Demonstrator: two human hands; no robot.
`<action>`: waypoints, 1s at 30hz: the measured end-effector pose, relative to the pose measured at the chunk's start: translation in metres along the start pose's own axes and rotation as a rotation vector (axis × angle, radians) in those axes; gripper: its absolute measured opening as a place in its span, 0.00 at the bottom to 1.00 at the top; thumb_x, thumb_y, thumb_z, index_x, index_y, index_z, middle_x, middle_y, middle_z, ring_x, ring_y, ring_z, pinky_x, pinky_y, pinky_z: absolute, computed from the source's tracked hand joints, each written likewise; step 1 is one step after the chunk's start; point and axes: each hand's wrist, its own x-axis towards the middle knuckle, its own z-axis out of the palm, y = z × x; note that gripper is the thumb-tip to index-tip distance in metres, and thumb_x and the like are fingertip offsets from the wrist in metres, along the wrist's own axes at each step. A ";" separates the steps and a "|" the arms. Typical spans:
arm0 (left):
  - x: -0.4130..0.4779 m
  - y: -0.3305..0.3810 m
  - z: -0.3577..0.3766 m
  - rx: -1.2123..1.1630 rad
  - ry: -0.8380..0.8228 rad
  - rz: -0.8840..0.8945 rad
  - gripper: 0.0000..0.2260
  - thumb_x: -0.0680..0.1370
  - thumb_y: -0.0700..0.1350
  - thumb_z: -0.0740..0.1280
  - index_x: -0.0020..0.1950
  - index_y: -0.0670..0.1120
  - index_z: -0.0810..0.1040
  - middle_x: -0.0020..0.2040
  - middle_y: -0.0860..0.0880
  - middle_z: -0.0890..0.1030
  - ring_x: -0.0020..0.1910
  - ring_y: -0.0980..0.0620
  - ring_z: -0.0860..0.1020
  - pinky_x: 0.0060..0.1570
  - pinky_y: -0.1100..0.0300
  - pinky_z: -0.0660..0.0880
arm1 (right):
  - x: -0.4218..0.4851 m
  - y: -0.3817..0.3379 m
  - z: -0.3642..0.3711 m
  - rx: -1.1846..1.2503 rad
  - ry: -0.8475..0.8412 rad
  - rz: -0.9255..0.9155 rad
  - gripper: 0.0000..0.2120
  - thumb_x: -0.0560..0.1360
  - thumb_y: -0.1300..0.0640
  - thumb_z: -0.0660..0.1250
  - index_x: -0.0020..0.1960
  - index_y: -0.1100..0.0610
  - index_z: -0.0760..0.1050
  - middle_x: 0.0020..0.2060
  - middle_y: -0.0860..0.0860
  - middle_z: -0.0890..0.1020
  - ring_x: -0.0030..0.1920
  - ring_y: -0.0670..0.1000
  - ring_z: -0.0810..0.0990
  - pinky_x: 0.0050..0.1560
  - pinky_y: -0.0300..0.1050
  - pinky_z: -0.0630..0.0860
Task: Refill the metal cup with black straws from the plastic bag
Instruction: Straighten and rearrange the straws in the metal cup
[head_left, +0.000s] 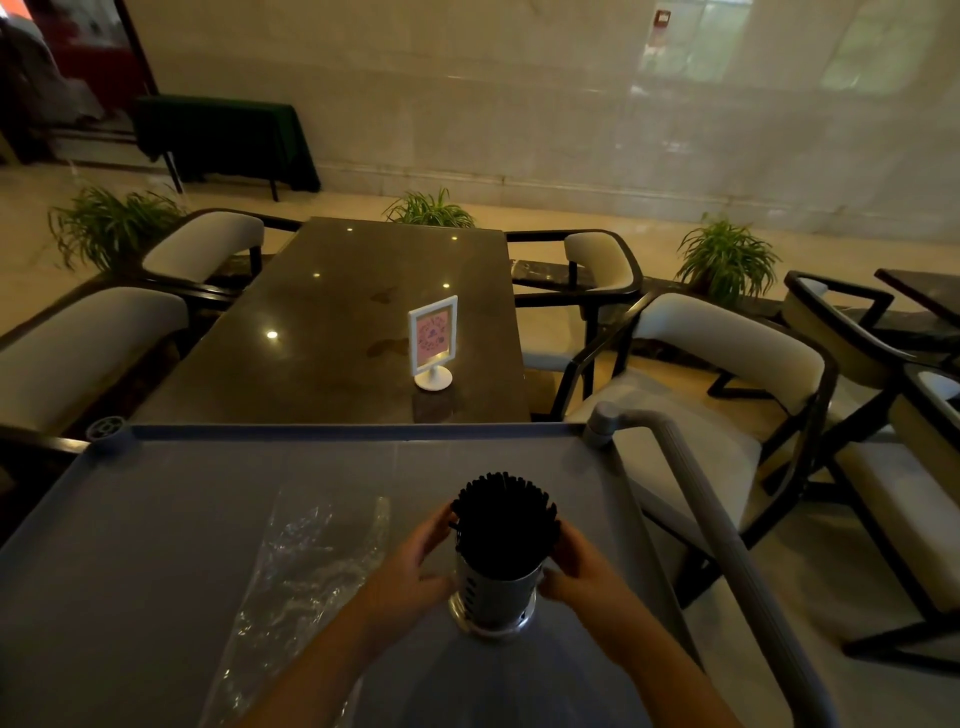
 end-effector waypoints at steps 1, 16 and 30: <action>0.000 0.001 0.001 0.053 -0.058 -0.018 0.43 0.69 0.50 0.76 0.79 0.55 0.56 0.74 0.61 0.66 0.73 0.60 0.65 0.65 0.60 0.70 | -0.002 -0.003 0.003 -0.030 -0.073 0.003 0.37 0.67 0.64 0.73 0.69 0.41 0.65 0.67 0.39 0.73 0.66 0.38 0.71 0.62 0.40 0.74; 0.035 0.027 0.009 -0.074 -0.110 -0.037 0.38 0.69 0.27 0.74 0.70 0.53 0.63 0.60 0.55 0.77 0.54 0.65 0.79 0.46 0.72 0.77 | 0.023 -0.050 0.024 -0.184 -0.013 -0.153 0.29 0.67 0.65 0.77 0.65 0.56 0.71 0.58 0.53 0.80 0.61 0.50 0.79 0.61 0.47 0.77; 0.050 0.032 0.013 -0.172 0.082 0.030 0.13 0.71 0.50 0.73 0.53 0.64 0.83 0.54 0.56 0.86 0.55 0.56 0.83 0.50 0.64 0.79 | 0.036 -0.050 0.029 -0.040 0.203 -0.187 0.06 0.72 0.60 0.73 0.45 0.49 0.82 0.41 0.47 0.87 0.44 0.45 0.85 0.41 0.35 0.80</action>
